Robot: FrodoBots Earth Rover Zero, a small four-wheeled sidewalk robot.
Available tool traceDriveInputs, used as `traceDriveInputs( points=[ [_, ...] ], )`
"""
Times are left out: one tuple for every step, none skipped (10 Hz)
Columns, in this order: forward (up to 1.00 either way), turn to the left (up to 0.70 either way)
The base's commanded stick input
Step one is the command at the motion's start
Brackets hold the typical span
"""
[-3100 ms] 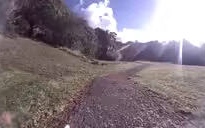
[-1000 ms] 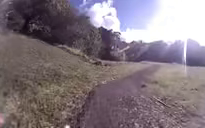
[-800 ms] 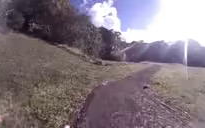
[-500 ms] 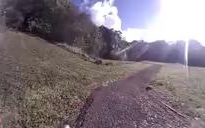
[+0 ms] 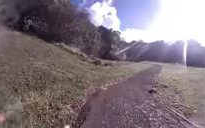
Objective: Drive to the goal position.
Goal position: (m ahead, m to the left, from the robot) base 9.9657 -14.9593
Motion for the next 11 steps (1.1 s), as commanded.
traceDriveInputs(
  points=[
    [0.7, 0.0],
    [0.7, 0.0],
    [0.7, -0.09],
    [0.7, -0.17],
    [0.7, -0.35],
    [0.7, -0.35],
    [0.7, -0.35],
    [0.7, -0.35],
    [0.7, -0.35],
    [0.7, -0.35],
    [0.7, -0.35]
  ],
)
